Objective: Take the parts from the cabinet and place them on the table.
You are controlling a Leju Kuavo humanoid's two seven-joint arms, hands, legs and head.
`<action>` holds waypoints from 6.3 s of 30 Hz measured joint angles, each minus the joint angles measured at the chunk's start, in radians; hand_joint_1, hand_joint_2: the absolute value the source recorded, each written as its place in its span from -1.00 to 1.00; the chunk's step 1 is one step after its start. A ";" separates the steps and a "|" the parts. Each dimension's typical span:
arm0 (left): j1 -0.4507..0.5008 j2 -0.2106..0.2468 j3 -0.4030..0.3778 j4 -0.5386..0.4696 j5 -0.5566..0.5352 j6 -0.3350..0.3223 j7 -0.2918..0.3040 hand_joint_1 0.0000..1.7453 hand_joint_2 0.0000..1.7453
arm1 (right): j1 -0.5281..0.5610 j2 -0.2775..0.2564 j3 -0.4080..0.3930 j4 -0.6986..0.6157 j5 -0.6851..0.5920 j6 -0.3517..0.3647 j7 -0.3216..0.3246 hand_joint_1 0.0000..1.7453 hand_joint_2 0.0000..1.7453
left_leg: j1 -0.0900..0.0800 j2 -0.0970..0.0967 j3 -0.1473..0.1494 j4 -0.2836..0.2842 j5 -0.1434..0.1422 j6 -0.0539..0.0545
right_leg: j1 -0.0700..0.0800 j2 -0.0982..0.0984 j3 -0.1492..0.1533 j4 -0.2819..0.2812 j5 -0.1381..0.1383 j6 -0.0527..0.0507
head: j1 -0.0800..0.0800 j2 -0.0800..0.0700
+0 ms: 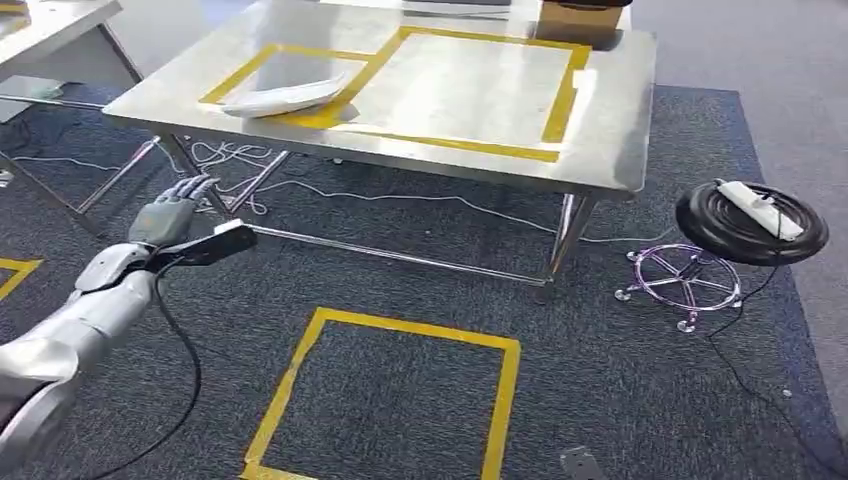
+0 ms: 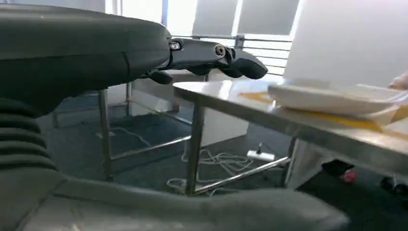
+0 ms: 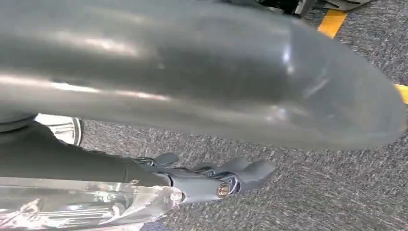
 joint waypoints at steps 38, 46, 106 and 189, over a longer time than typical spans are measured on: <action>0.571 -0.275 0.355 0.147 0.261 -0.208 0.119 -1.00 -1.00 | 0.055 -0.025 -0.027 0.000 -0.070 -0.034 -0.067 -1.00 -1.00 | 0.017 -0.009 0.052 0.024 -0.068 0.015 | -0.006 -0.017 -0.066 0.244 -0.177 0.020 | 0.003 0.000; 0.593 -0.299 0.366 0.162 0.263 -0.221 0.139 -1.00 -1.00 | 0.055 -0.032 -0.032 0.000 -0.075 -0.039 -0.070 -1.00 -1.00 | 0.013 -0.096 0.046 0.028 -0.061 0.002 | 0.000 0.057 0.053 0.010 -0.052 0.000 | 0.004 0.000; 0.618 -0.354 0.504 0.192 0.311 -0.274 0.138 -1.00 1.00 | 0.087 -0.021 -0.100 0.002 -0.081 -0.080 -0.072 -1.00 -1.00 | 0.008 0.006 0.074 0.017 -0.079 -0.004 | 0.002 -0.062 0.054 -0.011 -0.033 0.009 | -0.002 0.000; 0.611 -0.338 0.528 0.192 0.233 -0.266 0.100 -1.00 -1.00 | 0.071 0.001 -0.133 0.002 -0.102 -0.096 -0.127 -1.00 -1.00 | 0.007 0.005 -0.009 0.123 -0.106 -0.005 | 0.001 -0.061 -0.035 0.107 -0.069 0.009 | -0.003 0.000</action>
